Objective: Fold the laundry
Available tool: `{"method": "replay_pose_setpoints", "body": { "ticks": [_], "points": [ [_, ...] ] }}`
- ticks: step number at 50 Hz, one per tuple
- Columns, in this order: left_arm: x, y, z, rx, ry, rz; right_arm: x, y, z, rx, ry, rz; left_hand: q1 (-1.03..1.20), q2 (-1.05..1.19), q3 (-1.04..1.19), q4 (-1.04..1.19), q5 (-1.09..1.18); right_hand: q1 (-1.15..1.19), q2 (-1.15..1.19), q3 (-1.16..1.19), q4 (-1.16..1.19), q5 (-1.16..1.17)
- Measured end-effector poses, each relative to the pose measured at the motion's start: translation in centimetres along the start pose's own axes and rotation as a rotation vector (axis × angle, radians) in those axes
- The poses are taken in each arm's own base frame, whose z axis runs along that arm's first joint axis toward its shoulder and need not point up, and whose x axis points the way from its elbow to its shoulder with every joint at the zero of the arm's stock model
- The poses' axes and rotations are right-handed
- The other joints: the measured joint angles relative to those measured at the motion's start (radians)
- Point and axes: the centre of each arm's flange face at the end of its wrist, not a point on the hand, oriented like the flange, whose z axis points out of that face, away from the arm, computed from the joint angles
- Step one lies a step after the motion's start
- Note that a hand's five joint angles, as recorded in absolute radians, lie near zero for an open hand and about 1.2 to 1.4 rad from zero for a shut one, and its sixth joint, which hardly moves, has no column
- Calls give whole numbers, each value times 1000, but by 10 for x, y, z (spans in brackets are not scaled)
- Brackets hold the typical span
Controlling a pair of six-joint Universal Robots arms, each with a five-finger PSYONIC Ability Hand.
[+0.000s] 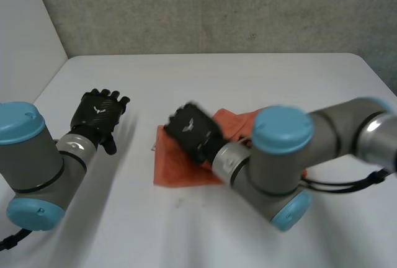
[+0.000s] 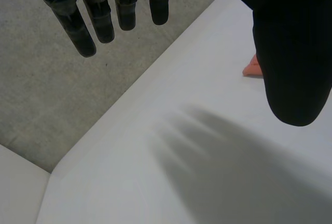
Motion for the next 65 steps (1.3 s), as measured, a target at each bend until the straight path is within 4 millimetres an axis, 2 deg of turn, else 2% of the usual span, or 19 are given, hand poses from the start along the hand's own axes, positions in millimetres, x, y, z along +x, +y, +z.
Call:
{"method": "replay_pose_setpoints", "body": {
  "ticks": [1, 2, 3, 4, 6, 7, 9, 11, 14, 19, 23, 28, 35, 40, 44, 53, 55, 58, 65],
  "points": [
    [0, 0, 0, 0, 1, 0, -16, 5, 0, -10, -44, 6, 0, 0, 0, 0, 0, 0, 0, 0, 0, 0],
    [0, 0, 0, 0, 1, 0, -16, 5, 0, -10, -44, 6, 0, 0, 0, 0, 0, 0, 0, 0, 0, 0],
    [1, 0, 0, 0, 2, 0, -20, 6, 0, -15, -55, 9, 0, 0, 0, 0, 0, -127, -140, -120, -120, -116],
    [2, -1, -1, 2, 6, 1, -28, 11, -2, -38, -81, 19, 0, 0, 0, 0, 0, -399, -435, -427, -426, -408],
    [4, -2, -1, 6, 11, 2, -28, 13, -4, -56, -82, 30, 0, 0, 0, 0, 0, -584, -711, -688, -689, -665],
    [7, -4, -2, 13, 20, 4, -18, 11, -7, -69, -57, 45, 0, 0, 0, 0, 0, -733, -903, -911, -916, -873],
    [8, -5, -3, 17, 24, 4, -12, 10, -8, -75, -40, 54, 0, 0, 0, 0, 0, -733, -903, -911, -916, -873],
    [17, -15, -5, 49, 47, 9, 26, 9, -20, -107, 66, 122, 0, 0, 0, 0, 0, -762, -957, -977, -960, -918],
    [26, -27, -7, 92, 73, 8, 61, 15, -36, -143, 173, 216, 0, 0, 0, 0, 0, -762, -957, -977, -960, -918],
    [52, -59, -12, 201, 153, -40, 90, 44, -67, -229, 273, 388, 0, 0, 0, 0, 0, -762, -957, -977, -960, -918],
    [79, -82, -15, 277, 249, -115, 95, 72, -90, -310, 307, 480, 0, 0, 0, 0, 0, -762, -957, -977, -960, -918],
    [108, -93, -10, 311, 344, -184, 96, 98, -110, -383, 314, 517, 0, 0, 0, 0, 0, -762, -957, -977, -960, -918],
    [131, -81, 6, 266, 396, -205, 93, 110, -119, -420, 298, 491, 0, 0, 0, 0, 0, -762, -957, -977, -960, -918],
    [142, -59, 21, 203, 404, -200, 92, 112, -118, -417, 295, 469, 3, 3, 2, 3, 2, -743, -920, -930, -936, -891],
    [139, -48, 30, 170, 370, -199, 91, 112, -117, -408, 296, 462, 36, 29, 2, 26, 4, -591, -744, -750, -757, -732],
    [87, -31, 49, 79, 123, -207, 93, 112, -114, -390, 308, 447, 80, 71, 57, 72, 57, -304, -396, -410, -420, -415],
    [71, -30, 44, 51, 53, -203, 95, 112, -114, -385, 316, 441, 80, 71, 57, 72, 57, -260, -345, -361, -365, -363],
    [64, -29, 33, 26, 29, -198, 96, 112, -113, -385, 323, 436, 80, 71, 57, 72, 57, -227, -312, -316, -321, -322],
    [72, -28, -1, -9, 67, -186, 100, 117, -113, -421, 355, 387, 80, 71, 57, 72, 57, -148, -220, -222, -225, -231]
  ]
}}
